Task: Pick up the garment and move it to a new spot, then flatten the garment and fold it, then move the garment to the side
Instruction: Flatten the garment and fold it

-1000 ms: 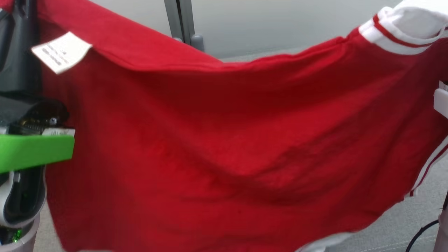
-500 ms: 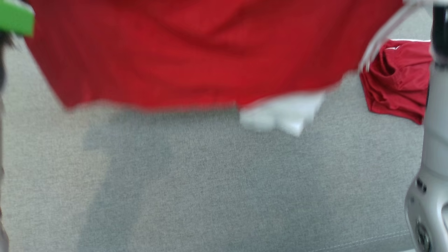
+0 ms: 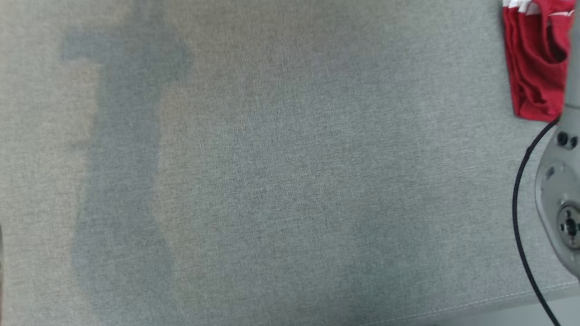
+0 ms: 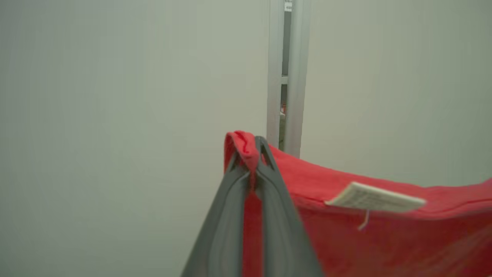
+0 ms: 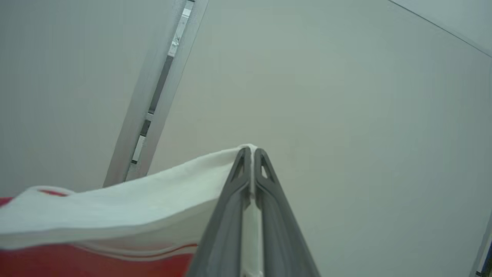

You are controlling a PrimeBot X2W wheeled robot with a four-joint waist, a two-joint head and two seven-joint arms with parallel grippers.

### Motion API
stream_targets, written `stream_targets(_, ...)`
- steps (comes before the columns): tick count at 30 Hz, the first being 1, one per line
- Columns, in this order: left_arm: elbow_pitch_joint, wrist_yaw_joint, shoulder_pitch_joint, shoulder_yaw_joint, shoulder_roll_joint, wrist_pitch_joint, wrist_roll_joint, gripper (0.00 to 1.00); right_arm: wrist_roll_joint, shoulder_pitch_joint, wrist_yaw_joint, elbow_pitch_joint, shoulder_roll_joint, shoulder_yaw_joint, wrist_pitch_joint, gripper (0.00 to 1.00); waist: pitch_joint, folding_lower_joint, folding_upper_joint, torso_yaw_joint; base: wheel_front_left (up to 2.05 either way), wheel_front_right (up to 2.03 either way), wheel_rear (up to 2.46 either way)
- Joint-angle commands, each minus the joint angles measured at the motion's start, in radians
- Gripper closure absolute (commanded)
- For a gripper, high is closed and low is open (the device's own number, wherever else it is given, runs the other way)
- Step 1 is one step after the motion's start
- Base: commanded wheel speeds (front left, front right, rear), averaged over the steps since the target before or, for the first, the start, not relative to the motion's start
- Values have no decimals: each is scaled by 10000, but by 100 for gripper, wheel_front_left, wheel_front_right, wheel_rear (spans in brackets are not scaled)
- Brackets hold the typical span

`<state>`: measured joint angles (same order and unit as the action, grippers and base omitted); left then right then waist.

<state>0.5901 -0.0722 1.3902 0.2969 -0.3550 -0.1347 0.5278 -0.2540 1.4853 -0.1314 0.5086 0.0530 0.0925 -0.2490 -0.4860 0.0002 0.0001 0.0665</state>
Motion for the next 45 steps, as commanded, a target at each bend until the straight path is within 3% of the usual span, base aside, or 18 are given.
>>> stream_targets(1, 375, -100, -35, 44, 41, -225, -6, 100, 149, -382, 16, 210, -21, -137, -92, 100, -709, -2, -1, -20, 0, 0, 0)
stream_targets(4, 1149, -278, -346, 141, 129, -643, 107, 100, 424, -1075, 16, 452, 5, -447, -164, 100, -1029, -2, -1, 5, 0, 0, 0)
stream_targets(8, 1764, -482, -854, 213, 177, -1012, 386, 100, 1036, -2312, 16, -135, -6, -919, -163, 100, -1283, -2, -1, 33, 0, 0, 0)
stream_targets(15, 1540, -592, -2236, 133, 174, -1293, 1227, 100, 1803, -4587, 16, -1759, -3, -1062, -168, 100, -1207, -2, -1, 92, 0, 0, 0)
stream_targets(25, -1305, -598, -5790, -832, 4, -1313, 2119, 100, 2709, -7765, 16, -3842, -1, -1009, -170, 100, -280, -2, -1, -37, 0, 0, 0)
stream_targets(36, -4292, -598, -10595, -2079, 965, -1312, 1698, 100, 3789, -12325, 16, -6171, -3, -656, 296, 100, 1582, -2, -1, -132, 0, 0, 0)
stream_targets(45, -5982, -281, -13489, -2083, 1451, -1254, 1483, 100, 4046, -15089, 16, -8252, -5, -481, 1216, 100, 2434, -2, -1, -111, 0, 0, 0)
